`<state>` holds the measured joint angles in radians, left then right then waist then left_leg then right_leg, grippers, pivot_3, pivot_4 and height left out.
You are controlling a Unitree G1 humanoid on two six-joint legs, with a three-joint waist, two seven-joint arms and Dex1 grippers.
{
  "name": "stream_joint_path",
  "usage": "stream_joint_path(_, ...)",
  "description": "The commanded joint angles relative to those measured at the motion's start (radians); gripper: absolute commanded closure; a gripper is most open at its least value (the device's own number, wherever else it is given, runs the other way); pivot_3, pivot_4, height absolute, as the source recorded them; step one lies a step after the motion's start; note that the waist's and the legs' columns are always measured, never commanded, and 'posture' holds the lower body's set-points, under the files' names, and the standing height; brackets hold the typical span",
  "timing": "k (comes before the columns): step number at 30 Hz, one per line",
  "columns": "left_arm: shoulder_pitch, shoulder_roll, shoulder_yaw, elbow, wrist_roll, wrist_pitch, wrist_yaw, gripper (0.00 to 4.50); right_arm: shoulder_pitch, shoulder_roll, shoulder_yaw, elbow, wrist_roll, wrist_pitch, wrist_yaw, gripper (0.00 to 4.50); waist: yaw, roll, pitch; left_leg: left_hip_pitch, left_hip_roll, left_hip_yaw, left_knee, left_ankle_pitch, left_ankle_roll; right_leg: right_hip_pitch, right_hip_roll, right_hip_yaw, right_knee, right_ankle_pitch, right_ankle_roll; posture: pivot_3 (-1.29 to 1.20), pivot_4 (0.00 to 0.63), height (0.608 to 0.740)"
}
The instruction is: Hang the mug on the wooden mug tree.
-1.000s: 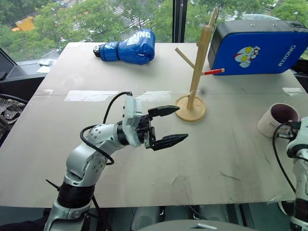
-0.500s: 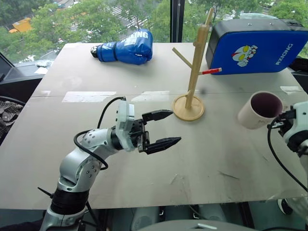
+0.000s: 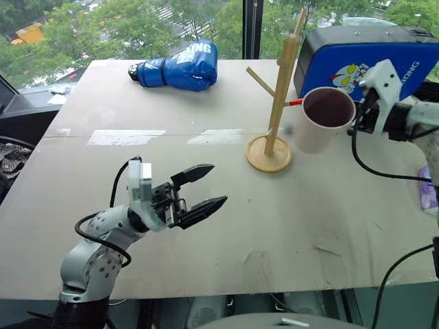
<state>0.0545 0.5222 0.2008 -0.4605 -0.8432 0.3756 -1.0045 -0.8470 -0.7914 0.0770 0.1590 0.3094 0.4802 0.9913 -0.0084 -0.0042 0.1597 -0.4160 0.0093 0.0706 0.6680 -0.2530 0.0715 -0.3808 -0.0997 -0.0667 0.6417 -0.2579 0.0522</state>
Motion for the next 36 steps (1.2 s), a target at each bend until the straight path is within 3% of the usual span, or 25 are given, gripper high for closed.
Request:
stream_joint_path(1, 0.028, -0.002, 0.028, -0.054, -0.015, -0.025, 0.013, 0.0, -0.102, 0.019, 0.026, 0.081, -0.033, -0.07, 0.082, 4.46, -0.002, 0.0, 0.0, 0.0, 0.0, 0.0, 0.0, 0.0, 0.0, 0.0, 0.0, 0.0, 0.0, 0.0, 0.0, 0.0, 0.15, 0.731)
stream_joint_path(11, 0.079, -0.056, 0.032, -0.145, 0.019, -0.081, 0.137, 0.0, -0.287, 0.151, 0.165, 0.368, -0.197, -0.222, 0.167, 4.46, -0.006, 0.0, 0.0, 0.0, 0.0, 0.0, 0.0, 0.0, 0.0, 0.0, -0.002, -0.002, 0.0, 0.001, -0.001, 0.0, 0.15, 0.731)
stream_joint_path(15, 0.078, -0.082, 0.025, -0.146, 0.024, -0.113, 0.14, 0.0, -0.28, 0.173, 0.153, 0.434, -0.221, -0.298, 0.184, 2.5, -0.003, 0.001, 0.001, 0.0, 0.0, 0.0, 0.0, 0.0, 0.0, 0.0, -0.002, -0.002, 0.001, 0.001, -0.001, 0.0, 0.15, 0.731)
stream_joint_path(18, 0.068, -0.077, 0.04, -0.126, 0.004, -0.121, 0.128, 0.0, -0.216, 0.135, 0.077, 0.361, -0.199, -0.309, 0.134, 1.48, 0.001, 0.001, 0.001, 0.0, 0.0, 0.0, 0.0, 0.0, 0.0, 0.0, -0.002, -0.003, 0.0, 0.001, -0.001, 0.0, 0.15, 0.731)
stream_joint_path(20, 0.063, -0.069, 0.048, -0.113, -0.009, -0.121, 0.114, 0.0, -0.147, 0.092, 0.014, 0.256, -0.164, -0.248, 0.117, 0.48, 0.005, 0.001, 0.001, -0.001, -0.001, 0.0, 0.0, 0.0, 0.0, 0.001, -0.003, -0.004, 0.0, 0.001, -0.001, 0.0, 0.15, 0.731)
stream_joint_path(25, 0.037, -0.048, 0.042, -0.076, -0.012, -0.113, 0.082, 0.0, 0.033, -0.005, -0.129, 0.004, -0.09, -0.114, 0.067, 0.48, 0.003, 0.001, 0.001, -0.001, -0.002, 0.0, 0.0, 0.0, 0.0, 0.0, -0.003, -0.004, 0.0, 0.001, -0.001, 0.0, 0.15, 0.731)
stream_joint_path(29, 0.005, -0.021, 0.019, -0.025, 0.03, -0.088, 0.099, 0.0, 0.258, -0.066, -0.283, -0.232, -0.017, 0.004, 0.013, 0.48, 0.005, 0.001, 0.001, 0.0, -0.001, -0.001, 0.0, 0.0, 0.0, 0.001, -0.003, -0.005, 0.001, 0.001, -0.001, 0.0, 0.15, 0.731)
stream_joint_path(36, -0.015, 0.031, -0.006, 0.062, 0.111, -0.041, 0.116, 0.0, 0.757, 0.041, -0.523, -0.607, 0.082, 0.087, -0.12, 0.48, 0.022, 0.0, 0.001, 0.0, -0.001, -0.002, -0.001, 0.0, 0.0, 0.001, -0.003, -0.004, 0.001, 0.001, 0.0, 0.0, 0.15, 0.731)
